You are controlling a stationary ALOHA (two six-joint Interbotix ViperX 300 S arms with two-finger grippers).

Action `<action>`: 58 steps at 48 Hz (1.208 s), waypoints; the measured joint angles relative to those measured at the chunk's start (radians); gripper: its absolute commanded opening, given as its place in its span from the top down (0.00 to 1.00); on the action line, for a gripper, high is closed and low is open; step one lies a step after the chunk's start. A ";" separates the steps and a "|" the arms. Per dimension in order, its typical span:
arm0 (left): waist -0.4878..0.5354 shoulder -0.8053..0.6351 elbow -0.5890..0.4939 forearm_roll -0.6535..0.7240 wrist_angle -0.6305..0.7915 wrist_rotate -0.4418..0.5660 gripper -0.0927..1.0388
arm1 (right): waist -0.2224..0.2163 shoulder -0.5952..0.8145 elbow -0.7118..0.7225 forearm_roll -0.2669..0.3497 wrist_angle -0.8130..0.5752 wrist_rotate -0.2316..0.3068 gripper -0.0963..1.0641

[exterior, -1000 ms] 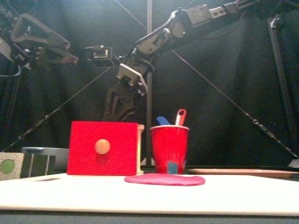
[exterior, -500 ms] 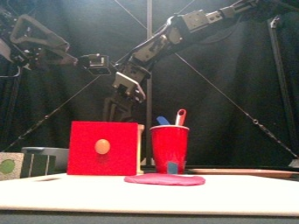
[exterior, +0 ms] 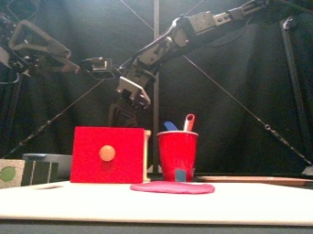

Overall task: Get the cutter from the drawer then cut the dough then place the extra dough in the bowl
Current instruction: Place the cutter on the board

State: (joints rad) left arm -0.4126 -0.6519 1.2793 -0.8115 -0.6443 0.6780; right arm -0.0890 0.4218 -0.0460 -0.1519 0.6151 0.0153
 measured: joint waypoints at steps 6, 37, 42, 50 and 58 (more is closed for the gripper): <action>0.000 0.000 0.003 -0.002 0.002 0.000 0.18 | 0.006 0.000 -0.029 0.000 0.049 0.000 0.50; -0.003 0.000 0.018 -0.046 0.018 -0.002 0.18 | 0.043 -0.114 -0.121 0.002 0.201 0.005 0.50; -0.003 0.000 0.020 -0.051 0.018 -0.002 0.18 | 0.044 -0.150 -0.121 0.002 0.219 0.005 0.50; -0.002 0.000 0.023 -0.066 0.018 -0.002 0.18 | 0.066 -0.222 -0.117 -0.003 0.308 0.006 0.50; -0.003 0.000 0.025 -0.072 0.018 -0.002 0.18 | 0.095 -0.319 -0.040 -0.009 0.380 0.071 0.50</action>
State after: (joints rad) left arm -0.4157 -0.6519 1.3039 -0.8836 -0.6259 0.6765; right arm 0.0061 0.1028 -0.0859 -0.1611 0.9956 0.0859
